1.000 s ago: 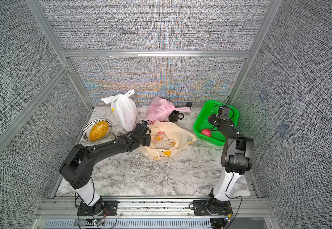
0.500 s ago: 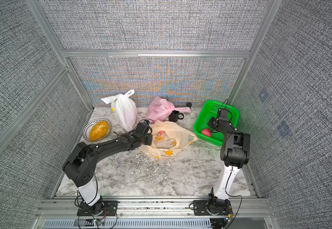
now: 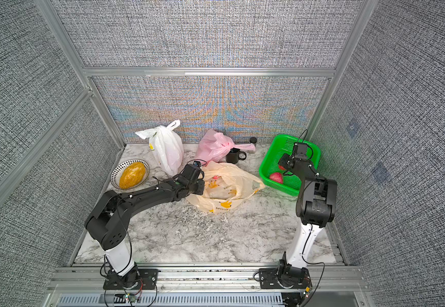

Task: Untie the knot of a plastic bag & take out the apple
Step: Place the apple in the basket, then pick up the apple from the plastic bag.

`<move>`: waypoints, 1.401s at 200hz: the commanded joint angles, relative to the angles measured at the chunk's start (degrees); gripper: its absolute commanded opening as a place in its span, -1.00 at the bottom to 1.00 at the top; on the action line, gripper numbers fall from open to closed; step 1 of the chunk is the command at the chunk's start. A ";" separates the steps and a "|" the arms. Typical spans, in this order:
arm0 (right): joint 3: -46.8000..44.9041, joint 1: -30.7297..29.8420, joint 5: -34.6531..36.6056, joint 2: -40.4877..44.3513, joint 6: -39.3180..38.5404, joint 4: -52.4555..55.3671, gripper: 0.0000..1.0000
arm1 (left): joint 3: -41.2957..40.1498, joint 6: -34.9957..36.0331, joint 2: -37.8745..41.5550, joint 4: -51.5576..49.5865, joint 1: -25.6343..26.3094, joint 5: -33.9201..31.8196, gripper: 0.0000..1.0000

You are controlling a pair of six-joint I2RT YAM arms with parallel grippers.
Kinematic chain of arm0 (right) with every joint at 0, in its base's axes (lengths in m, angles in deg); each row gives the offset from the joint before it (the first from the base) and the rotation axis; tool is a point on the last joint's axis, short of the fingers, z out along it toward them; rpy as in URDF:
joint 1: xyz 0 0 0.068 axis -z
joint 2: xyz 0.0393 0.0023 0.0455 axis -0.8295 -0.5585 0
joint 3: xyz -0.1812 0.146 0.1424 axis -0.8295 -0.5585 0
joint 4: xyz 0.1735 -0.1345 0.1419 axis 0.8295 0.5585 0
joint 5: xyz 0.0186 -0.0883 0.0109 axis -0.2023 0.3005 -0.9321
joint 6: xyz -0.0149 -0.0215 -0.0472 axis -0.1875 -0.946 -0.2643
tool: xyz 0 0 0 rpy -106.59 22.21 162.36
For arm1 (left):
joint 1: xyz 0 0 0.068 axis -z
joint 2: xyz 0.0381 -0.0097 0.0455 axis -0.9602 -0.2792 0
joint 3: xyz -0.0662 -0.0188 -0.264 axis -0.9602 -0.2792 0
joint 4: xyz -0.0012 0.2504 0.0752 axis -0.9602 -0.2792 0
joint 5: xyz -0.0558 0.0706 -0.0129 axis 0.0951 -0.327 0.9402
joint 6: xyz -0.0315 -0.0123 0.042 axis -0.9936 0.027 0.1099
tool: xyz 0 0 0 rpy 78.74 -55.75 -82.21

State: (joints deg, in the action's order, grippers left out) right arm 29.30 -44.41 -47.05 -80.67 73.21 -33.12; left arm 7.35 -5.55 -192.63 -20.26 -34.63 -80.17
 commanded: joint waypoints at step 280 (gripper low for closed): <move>-5.77 -40.23 -10.62 4.35 -10.83 -0.74 0.29 | 5.57 1.56 -0.24 -0.61 -0.14 -3.57 -1.00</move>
State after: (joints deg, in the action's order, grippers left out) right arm 21.46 -84.47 -63.10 -74.11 61.25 -30.02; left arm 12.38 -4.68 -193.76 -21.18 -34.67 -82.88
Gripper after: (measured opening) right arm 0.625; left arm 0.053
